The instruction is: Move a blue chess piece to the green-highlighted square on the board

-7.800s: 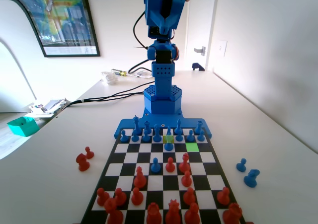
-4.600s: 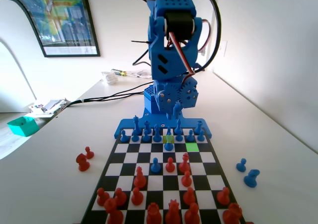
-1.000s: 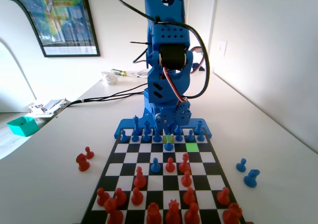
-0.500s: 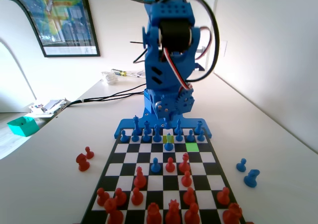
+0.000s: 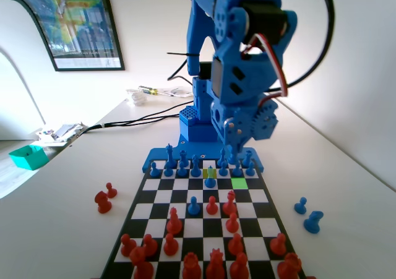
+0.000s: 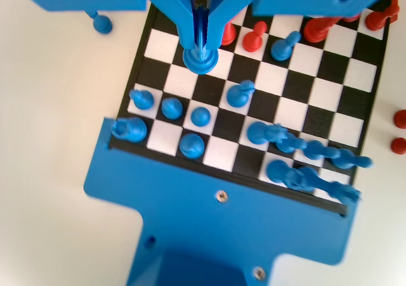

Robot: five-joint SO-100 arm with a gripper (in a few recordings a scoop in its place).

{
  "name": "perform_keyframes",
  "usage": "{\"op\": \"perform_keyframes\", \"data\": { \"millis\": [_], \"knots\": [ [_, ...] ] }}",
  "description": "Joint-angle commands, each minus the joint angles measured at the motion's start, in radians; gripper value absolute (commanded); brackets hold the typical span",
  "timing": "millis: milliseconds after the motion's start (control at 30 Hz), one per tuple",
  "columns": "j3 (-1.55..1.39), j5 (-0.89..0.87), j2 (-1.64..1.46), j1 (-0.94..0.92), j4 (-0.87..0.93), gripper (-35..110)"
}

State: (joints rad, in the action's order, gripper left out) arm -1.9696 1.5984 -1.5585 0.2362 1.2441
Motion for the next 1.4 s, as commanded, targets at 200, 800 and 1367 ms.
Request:
{"op": "perform_keyframes", "data": {
  "millis": [200,800,1367],
  "knots": [
    [0.035,-0.087,0.086,0.078,-0.115,1],
    [-0.084,-0.060,0.172,0.091,-0.296,1],
    [-0.087,-0.023,0.172,0.091,-0.298,19]
  ]
}}
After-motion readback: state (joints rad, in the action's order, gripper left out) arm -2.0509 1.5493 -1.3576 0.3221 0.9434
